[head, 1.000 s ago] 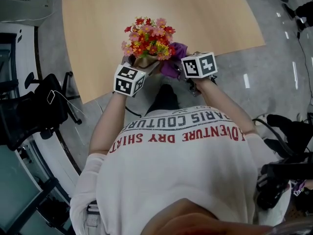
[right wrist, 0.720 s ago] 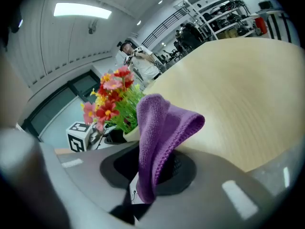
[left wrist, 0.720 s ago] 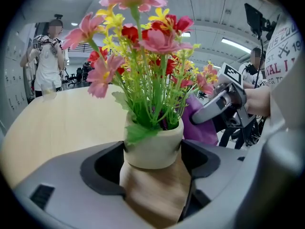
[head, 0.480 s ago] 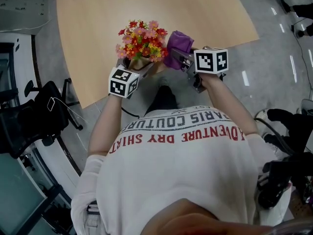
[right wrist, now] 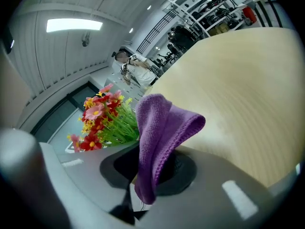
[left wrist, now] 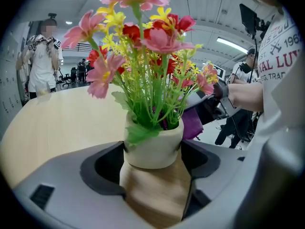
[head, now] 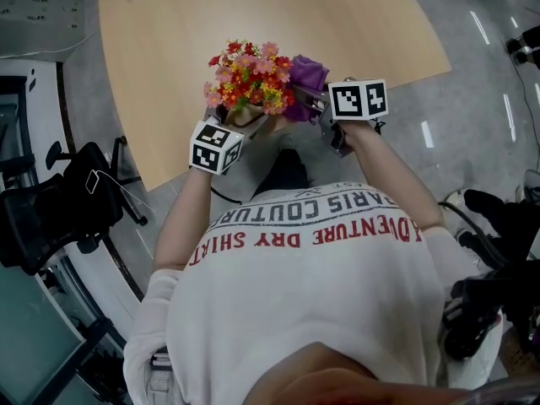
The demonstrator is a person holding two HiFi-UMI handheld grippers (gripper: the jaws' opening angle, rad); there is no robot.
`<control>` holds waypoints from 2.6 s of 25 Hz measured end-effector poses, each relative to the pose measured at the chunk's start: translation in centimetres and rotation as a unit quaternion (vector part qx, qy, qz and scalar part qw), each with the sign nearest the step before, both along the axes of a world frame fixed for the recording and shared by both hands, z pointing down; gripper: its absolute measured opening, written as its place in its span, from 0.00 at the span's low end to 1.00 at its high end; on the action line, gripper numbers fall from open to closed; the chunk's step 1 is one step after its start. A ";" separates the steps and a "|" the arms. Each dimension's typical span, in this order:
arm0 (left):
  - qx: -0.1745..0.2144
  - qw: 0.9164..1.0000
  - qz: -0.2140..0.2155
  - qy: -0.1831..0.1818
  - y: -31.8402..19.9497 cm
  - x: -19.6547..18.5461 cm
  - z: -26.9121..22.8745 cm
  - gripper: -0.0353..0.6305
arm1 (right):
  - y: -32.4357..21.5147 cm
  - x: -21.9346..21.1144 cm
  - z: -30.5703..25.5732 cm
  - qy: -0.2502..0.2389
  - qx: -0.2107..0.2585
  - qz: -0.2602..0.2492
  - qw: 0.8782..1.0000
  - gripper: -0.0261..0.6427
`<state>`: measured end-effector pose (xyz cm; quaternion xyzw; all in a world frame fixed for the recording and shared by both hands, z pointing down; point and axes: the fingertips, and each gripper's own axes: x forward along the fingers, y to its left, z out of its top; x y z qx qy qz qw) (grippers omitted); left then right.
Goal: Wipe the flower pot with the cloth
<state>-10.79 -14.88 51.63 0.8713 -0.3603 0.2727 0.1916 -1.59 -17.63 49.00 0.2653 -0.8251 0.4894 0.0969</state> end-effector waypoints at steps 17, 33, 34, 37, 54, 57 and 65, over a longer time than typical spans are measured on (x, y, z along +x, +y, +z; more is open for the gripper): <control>0.002 1.000 0.003 -0.011 -0.3 -0.6 1.0 0.63 | -1.0 0.6 4.8 0.100 -0.012 -0.007 0.995 0.13; 0.062 0.976 -0.208 -0.017 -1.2 0.3 -0.1 0.71 | 1.2 4.2 1.9 0.061 0.015 0.014 0.998 0.13; 0.067 0.974 -0.215 -0.021 -1.3 0.4 -0.3 0.71 | 1.4 4.3 1.7 0.059 0.016 0.016 0.998 0.13; 0.077 0.972 -0.219 -0.029 -1.3 0.8 -0.6 0.71 | 1.7 4.4 1.4 0.054 0.016 0.019 0.998 0.13; 0.074 0.997 -0.027 -0.010 -1.8 -0.2 -0.7 0.68 | 0.5 1.7 -0.5 0.017 0.019 -0.031 0.999 0.13; 0.076 0.997 -0.002 -0.006 -1.9 -0.6 -0.7 0.68 | 0.4 0.7 -1.1 0.012 0.022 -0.046 0.999 0.13; 0.085 0.996 0.012 0.006 -1.8 -0.8 -0.5 0.68 | -0.2 -1.1 -0.5 0.016 0.008 -0.080 0.997 0.13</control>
